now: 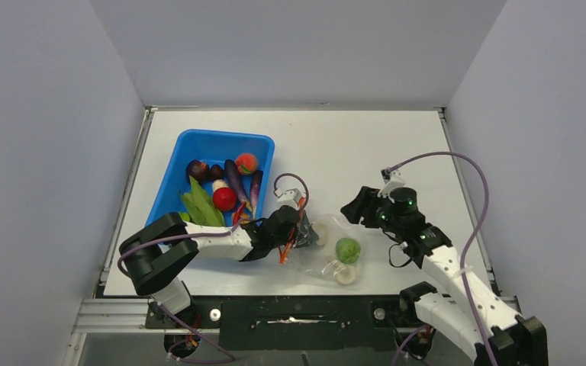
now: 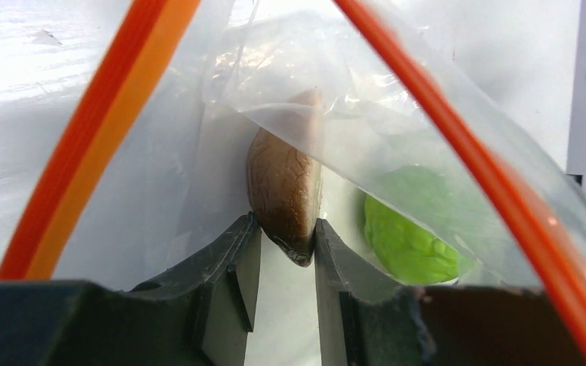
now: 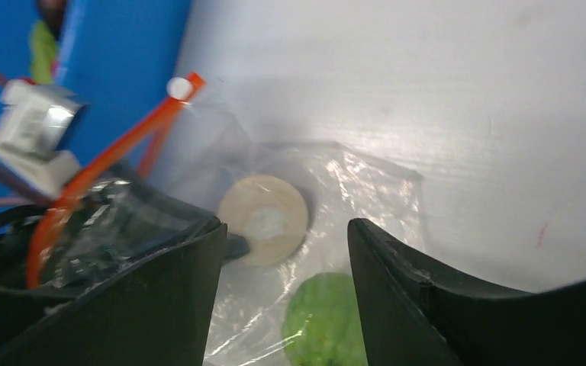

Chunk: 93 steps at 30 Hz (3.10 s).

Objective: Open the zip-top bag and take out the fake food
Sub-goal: Pick up the fake vegetable from the zipper food storage bag.

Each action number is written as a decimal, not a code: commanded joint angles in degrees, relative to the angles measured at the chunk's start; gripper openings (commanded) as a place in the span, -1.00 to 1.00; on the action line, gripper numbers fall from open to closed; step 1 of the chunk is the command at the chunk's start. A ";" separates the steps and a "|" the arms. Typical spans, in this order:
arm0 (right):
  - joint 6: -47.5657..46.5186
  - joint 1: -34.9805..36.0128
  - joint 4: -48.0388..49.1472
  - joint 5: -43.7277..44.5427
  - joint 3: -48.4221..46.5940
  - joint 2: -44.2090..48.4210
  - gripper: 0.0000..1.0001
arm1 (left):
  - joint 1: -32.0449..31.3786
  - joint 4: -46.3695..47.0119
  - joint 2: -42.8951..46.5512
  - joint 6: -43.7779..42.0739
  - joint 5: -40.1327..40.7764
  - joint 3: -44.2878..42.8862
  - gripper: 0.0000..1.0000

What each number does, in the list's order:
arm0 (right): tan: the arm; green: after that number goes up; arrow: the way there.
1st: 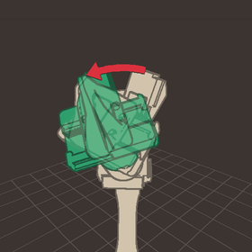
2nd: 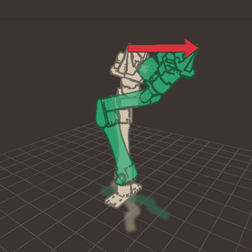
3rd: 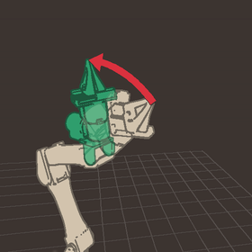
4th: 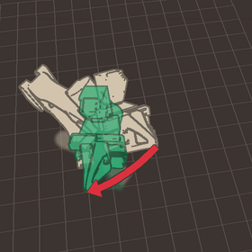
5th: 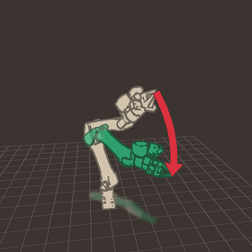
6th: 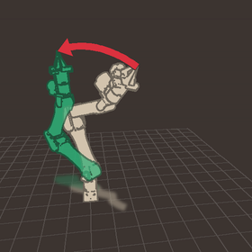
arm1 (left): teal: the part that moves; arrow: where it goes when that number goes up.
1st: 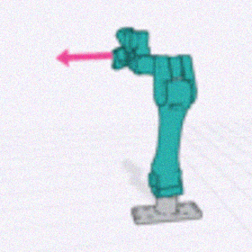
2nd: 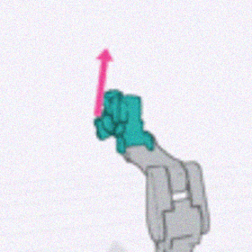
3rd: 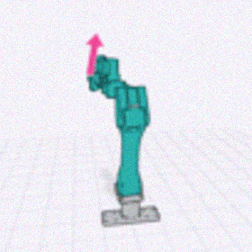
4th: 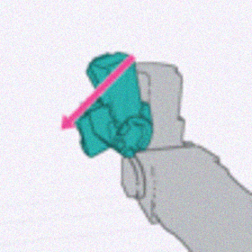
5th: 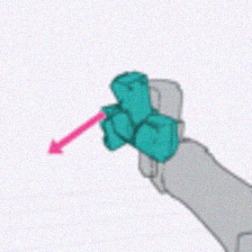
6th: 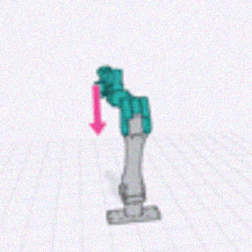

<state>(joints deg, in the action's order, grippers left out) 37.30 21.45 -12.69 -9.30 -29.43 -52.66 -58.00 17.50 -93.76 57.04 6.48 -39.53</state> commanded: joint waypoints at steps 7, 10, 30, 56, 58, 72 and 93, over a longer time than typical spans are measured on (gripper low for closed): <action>-7.97 0.43 4.69 -20.82 0.21 11.40 0.23 | -1.06 -10.36 6.28 -5.72 5.30 -4.92 -1.00; -4.43 1.59 8.98 -22.57 1.48 12.98 0.24 | -1.07 -11.29 7.62 -6.05 5.91 -4.89 -1.00; -0.89 26.07 14.18 8.87 -6.27 0.58 0.35 | -1.63 -8.41 11.58 -4.04 6.11 -3.14 -1.00; -2.05 26.79 17.36 -0.65 -8.10 -2.63 0.21 | -1.68 -7.94 11.97 -4.04 6.64 -2.87 -1.00; -0.96 26.75 17.73 0.38 -8.22 -3.06 0.23 | -1.68 -7.92 11.91 -4.03 6.57 -3.01 -1.00; -2.72 27.12 12.54 3.13 -10.27 -5.49 -0.48 | -1.68 -10.04 13.06 -4.77 8.14 -3.34 -1.00; -9.87 26.92 2.66 -2.39 -8.33 -3.19 -0.75 | 2.32 -14.87 14.88 -7.01 -2.33 -5.37 -1.00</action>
<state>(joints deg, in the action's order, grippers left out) 30.13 48.73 -7.25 -10.15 -37.91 -57.28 -58.46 2.20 -81.32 51.62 10.85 -41.91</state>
